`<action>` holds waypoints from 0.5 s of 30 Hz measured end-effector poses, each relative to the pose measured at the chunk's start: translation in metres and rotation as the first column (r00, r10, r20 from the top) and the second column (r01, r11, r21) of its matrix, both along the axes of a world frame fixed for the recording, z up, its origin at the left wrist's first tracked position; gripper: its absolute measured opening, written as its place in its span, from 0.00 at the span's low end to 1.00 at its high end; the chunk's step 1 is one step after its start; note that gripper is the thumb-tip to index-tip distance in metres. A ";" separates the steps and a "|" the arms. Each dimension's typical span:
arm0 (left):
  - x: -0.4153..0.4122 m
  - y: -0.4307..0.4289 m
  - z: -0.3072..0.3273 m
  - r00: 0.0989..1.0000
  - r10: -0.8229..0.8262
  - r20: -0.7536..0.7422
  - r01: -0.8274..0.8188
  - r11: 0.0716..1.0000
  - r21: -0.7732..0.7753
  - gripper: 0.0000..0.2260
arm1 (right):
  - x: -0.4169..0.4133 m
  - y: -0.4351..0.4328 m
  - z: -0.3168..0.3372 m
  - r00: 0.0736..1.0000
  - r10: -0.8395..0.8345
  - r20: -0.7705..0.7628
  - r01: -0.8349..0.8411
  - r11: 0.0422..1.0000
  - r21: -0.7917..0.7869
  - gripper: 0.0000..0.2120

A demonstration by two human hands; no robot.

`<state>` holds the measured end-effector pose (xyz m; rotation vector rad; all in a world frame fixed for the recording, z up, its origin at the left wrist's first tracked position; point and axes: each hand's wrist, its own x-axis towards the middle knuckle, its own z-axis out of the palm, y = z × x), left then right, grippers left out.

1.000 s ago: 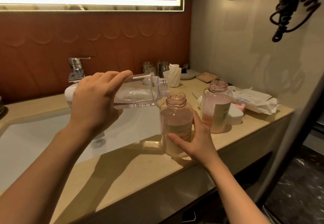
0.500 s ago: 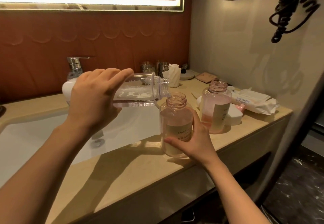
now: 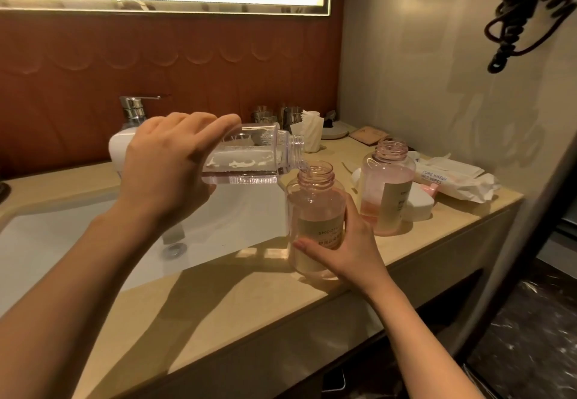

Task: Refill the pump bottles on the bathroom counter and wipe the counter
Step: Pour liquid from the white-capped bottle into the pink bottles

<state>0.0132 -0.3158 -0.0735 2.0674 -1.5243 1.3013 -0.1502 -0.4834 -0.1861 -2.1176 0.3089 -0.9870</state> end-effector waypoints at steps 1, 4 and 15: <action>0.000 0.000 0.000 1.000 0.000 0.001 0.000 1.000 0.004 0.29 | 0.000 0.000 0.000 1.000 0.000 0.000 0.000 1.000 0.002 0.42; -0.001 0.000 0.002 1.000 -0.001 0.009 0.001 1.000 0.011 0.30 | 0.000 0.000 0.002 1.000 0.005 -0.004 -0.005 1.000 0.010 0.39; -0.002 0.001 0.002 1.000 -0.001 0.019 0.001 1.000 0.010 0.30 | 0.000 0.002 0.003 1.000 0.001 -0.013 -0.001 1.000 0.020 0.39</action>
